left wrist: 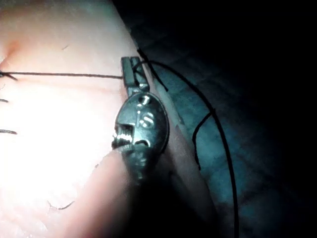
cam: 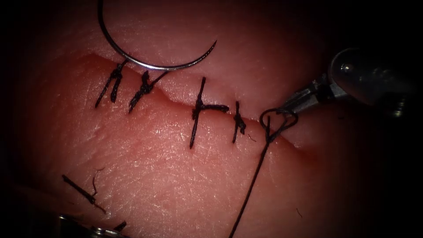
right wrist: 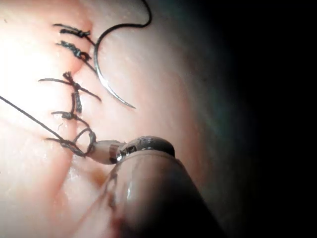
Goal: Wound Closure
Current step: Pull the right gripper up and the left gripper down to tighten the suture
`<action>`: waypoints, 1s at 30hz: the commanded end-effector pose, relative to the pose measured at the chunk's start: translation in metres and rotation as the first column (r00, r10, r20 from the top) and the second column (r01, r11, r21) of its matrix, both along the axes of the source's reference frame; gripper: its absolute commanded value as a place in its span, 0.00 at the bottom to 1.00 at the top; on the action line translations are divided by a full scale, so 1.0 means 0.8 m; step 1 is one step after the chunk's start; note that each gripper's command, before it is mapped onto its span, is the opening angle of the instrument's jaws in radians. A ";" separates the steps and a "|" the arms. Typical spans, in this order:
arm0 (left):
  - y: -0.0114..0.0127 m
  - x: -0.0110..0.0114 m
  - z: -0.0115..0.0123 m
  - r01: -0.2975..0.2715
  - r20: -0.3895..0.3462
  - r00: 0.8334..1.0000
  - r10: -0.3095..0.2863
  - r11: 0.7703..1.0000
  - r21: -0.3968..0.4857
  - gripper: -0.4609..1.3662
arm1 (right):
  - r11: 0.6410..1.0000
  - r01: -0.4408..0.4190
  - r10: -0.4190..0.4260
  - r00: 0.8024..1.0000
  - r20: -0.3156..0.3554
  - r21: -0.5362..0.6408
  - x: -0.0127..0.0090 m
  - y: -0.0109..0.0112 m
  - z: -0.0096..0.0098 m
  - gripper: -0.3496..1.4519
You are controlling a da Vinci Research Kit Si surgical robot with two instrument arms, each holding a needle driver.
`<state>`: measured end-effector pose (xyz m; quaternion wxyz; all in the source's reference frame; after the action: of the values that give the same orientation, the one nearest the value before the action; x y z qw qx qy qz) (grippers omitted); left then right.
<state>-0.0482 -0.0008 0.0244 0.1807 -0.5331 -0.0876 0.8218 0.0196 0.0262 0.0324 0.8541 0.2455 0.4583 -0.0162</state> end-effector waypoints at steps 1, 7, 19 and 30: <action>-0.0004 0.0000 -0.0003 -0.023 0.021 1.000 0.023 1.000 0.016 0.06 | 1.000 -0.011 0.011 1.000 0.005 -0.005 0.0000 0.0000 0.0001 0.00; -0.0029 0.0001 -0.0027 -0.080 0.074 0.994 0.076 0.995 0.059 0.06 | 0.999 -0.034 0.034 0.999 0.019 -0.007 -0.0001 -0.0001 0.0003 0.00; -0.0070 0.0005 -0.0035 -0.163 0.149 0.978 0.143 0.977 0.136 0.06 | 0.999 -0.038 0.038 0.999 0.022 -0.007 -0.0001 -0.0001 0.0003 0.00; -0.0135 0.0007 -0.0050 -0.382 0.297 0.903 0.312 0.898 0.218 0.06 | 0.997 -0.071 0.071 0.997 0.043 -0.006 0.0001 0.0005 0.0006 0.00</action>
<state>-0.0477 -0.0118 0.0203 0.0923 -0.5792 -0.3156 0.7460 0.0197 0.0266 0.0329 0.8636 0.2302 0.4481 0.0184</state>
